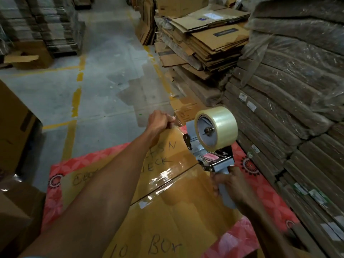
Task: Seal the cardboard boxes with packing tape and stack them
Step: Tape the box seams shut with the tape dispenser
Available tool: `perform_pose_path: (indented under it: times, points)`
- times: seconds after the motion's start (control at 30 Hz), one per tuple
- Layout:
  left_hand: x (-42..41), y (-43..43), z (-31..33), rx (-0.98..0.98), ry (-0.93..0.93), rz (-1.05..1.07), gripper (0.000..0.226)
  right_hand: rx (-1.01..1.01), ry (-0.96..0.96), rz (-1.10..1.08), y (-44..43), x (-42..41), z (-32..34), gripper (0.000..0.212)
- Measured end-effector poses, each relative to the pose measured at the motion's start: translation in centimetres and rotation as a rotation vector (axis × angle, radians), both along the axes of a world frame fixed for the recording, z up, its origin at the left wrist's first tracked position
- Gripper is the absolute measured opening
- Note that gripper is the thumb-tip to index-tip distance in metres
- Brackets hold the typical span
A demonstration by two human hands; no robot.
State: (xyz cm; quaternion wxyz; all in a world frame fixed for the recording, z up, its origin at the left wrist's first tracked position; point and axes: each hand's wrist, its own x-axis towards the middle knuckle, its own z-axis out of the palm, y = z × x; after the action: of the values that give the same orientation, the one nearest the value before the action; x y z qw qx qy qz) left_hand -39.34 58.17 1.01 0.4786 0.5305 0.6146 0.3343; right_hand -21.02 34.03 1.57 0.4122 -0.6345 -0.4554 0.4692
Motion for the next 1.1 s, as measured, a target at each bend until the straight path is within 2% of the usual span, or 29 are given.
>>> perform_pose_path:
  times: [0.13,0.37,0.63,0.7,0.77,0.83,0.9,1.0,1.1]
  points:
    - [0.1,0.4,-0.8,-0.043,-0.113,0.044,0.012,-0.003,-0.016,0.009,0.9,0.0,0.0,0.019]
    - [-0.1,0.9,-1.7,-0.06,0.105,0.006,0.014,-0.063,-0.013,-0.012,1.6,0.3,0.1,0.014]
    - [-0.4,1.5,-1.4,-0.109,0.373,-0.137,0.045,-0.177,-0.071,-0.051,2.0,-0.3,0.2,0.011]
    - [0.0,1.1,-0.6,-0.059,0.523,-0.178,0.043,-0.184,-0.112,-0.036,2.0,-0.4,0.5,0.011]
    - [0.8,0.0,0.2,0.102,0.693,-0.135,0.039,-0.193,-0.127,-0.028,2.1,-0.4,0.7,0.012]
    - [1.6,-1.6,0.4,0.284,0.64,-0.066,0.026,-0.223,-0.088,-0.043,2.1,-0.4,0.9,0.012]
    - [2.3,-2.9,0.1,0.338,0.574,-0.183,0.021,-0.238,-0.055,-0.055,2.1,-0.2,1.0,0.012]
    - [2.6,-3.5,-0.3,0.231,0.801,-0.444,0.029,-0.228,-0.078,-0.041,2.3,-0.4,1.2,0.009]
    - [2.4,-2.3,-1.2,0.102,0.906,-0.49,0.042,-0.218,-0.127,-0.011,2.9,-0.6,1.5,0.006]
